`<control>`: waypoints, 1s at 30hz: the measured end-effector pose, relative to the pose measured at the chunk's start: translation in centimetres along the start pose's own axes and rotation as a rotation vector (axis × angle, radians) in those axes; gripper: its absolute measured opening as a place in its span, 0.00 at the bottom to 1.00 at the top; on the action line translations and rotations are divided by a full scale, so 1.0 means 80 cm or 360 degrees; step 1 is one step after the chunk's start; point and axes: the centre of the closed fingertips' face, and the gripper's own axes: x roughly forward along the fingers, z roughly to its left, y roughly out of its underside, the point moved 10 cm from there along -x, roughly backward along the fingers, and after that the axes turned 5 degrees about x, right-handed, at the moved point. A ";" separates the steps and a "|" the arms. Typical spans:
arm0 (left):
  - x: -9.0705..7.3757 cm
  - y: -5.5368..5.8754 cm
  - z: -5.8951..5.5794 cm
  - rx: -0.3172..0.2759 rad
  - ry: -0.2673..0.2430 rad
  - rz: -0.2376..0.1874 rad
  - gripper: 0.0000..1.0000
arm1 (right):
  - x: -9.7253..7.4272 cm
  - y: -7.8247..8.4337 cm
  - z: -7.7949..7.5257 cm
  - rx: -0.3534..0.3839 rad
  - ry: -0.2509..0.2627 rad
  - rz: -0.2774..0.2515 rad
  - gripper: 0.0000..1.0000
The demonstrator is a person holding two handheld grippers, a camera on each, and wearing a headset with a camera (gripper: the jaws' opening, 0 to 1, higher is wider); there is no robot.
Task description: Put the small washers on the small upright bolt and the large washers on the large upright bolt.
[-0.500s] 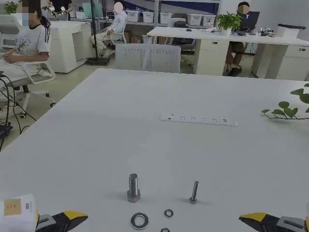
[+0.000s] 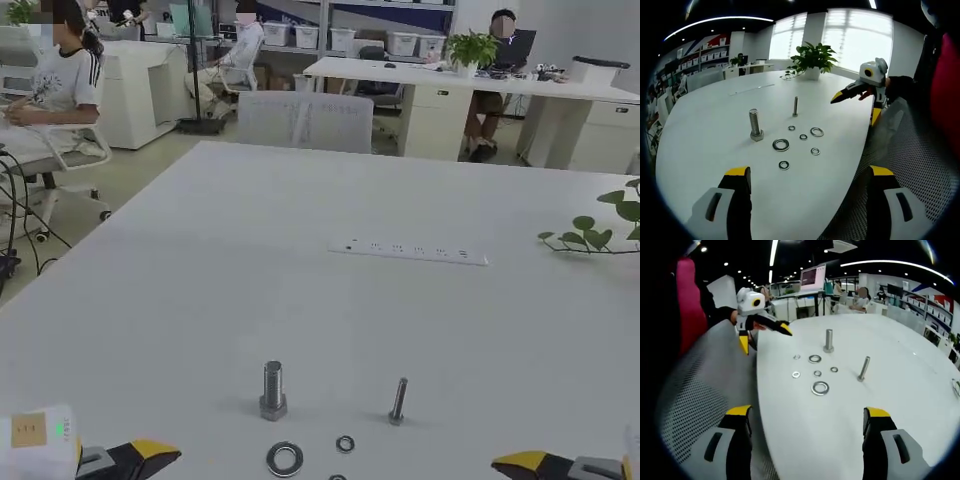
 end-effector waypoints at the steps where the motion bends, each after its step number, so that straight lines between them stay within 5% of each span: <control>1: 0.000 0.000 0.000 0.0000 0.0001 -0.0001 0.97 | 0.000 0.000 0.000 0.0000 0.0001 0.0001 0.93; 30: 0.001 0.004 0.000 -0.0002 0.0010 0.0013 0.96 | 0.002 0.005 0.004 0.0017 -0.0006 0.0035 0.92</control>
